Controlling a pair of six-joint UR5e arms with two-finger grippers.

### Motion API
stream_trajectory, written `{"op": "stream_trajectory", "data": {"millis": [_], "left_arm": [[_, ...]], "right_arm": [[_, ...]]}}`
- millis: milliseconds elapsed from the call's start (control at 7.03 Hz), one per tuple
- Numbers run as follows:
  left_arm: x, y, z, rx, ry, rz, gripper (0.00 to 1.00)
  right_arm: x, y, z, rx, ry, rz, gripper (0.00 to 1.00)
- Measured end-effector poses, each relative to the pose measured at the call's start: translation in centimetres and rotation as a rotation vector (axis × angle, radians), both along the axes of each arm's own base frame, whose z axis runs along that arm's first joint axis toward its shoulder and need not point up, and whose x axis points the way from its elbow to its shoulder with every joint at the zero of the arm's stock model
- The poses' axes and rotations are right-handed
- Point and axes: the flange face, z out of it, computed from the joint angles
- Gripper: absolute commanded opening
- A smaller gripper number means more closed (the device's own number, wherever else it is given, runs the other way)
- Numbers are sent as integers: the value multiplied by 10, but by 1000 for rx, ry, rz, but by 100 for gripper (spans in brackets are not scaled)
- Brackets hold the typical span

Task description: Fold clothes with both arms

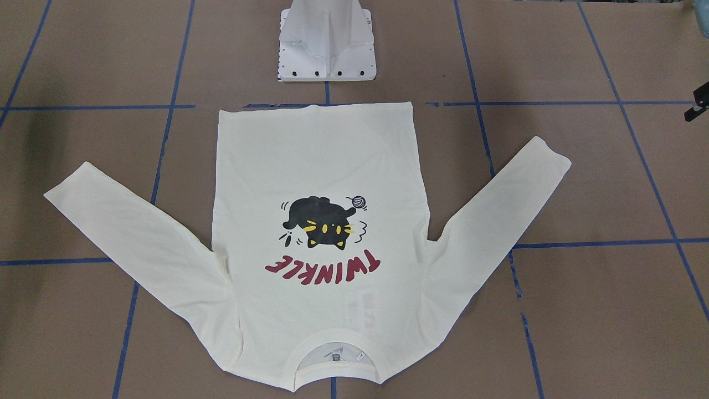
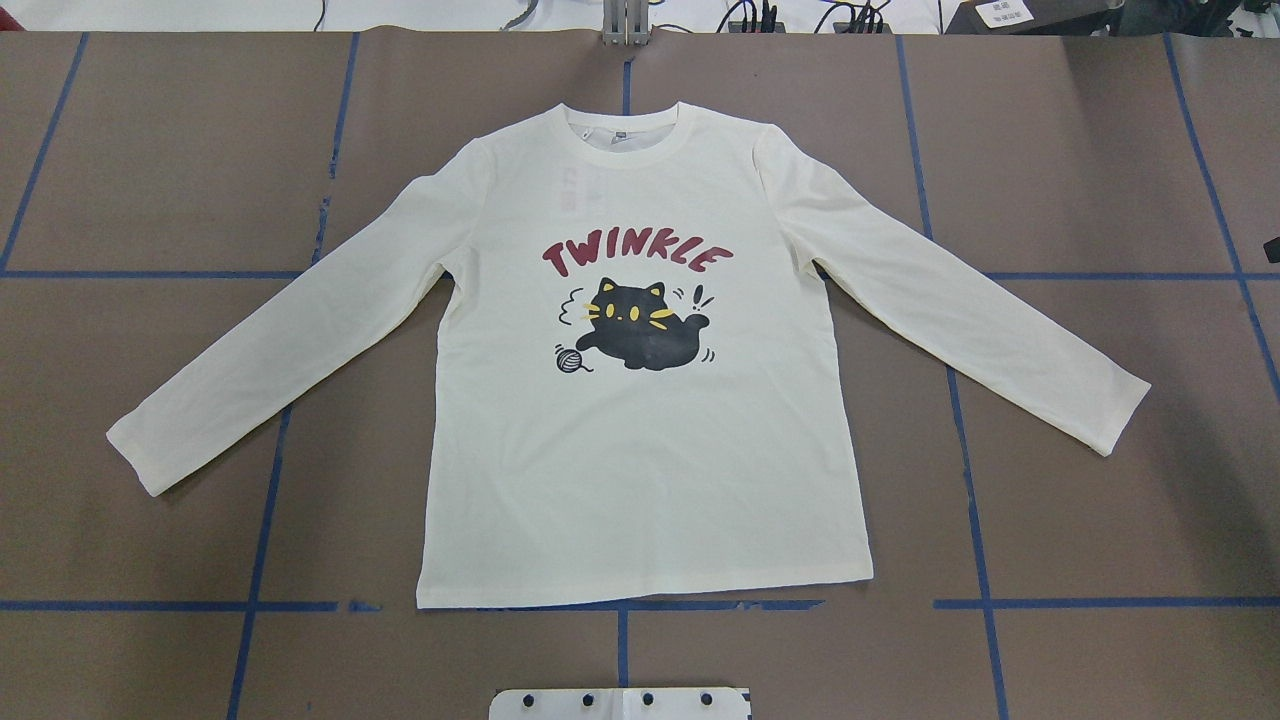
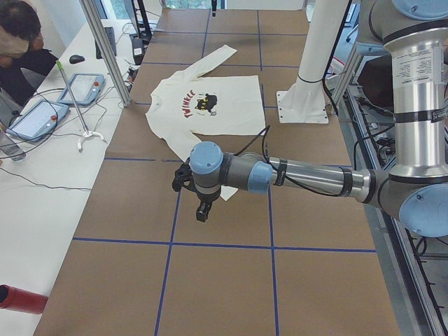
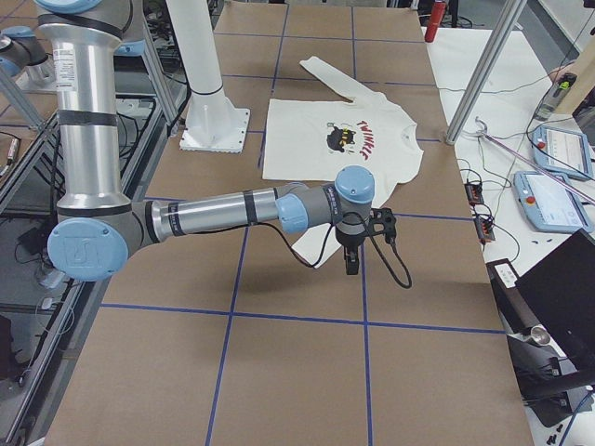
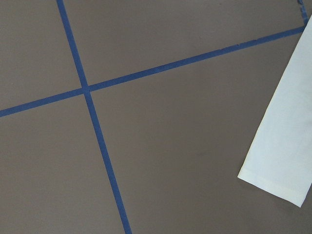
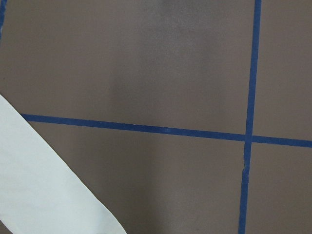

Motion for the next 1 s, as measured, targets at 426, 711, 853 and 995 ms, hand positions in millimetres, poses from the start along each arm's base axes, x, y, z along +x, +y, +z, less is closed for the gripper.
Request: {"op": "stream_trajectory", "data": {"millis": [426,711,853,995], "left_arm": [[-5,-1,0,11,-12,-7,100],[-8,0,-1,6,-12,-18,100],[-10,0,-3,9,-11,-24,100],[-12,-1,-4,17,-9,-25,100]], "right_arm": [[0,-1,3,-9,0,4,100],[0,0,1,-6,-2,4,100],[-3,1,-2,-4,-12,-2,100],[-10,3,-6,-9,-43,-21,100]]}}
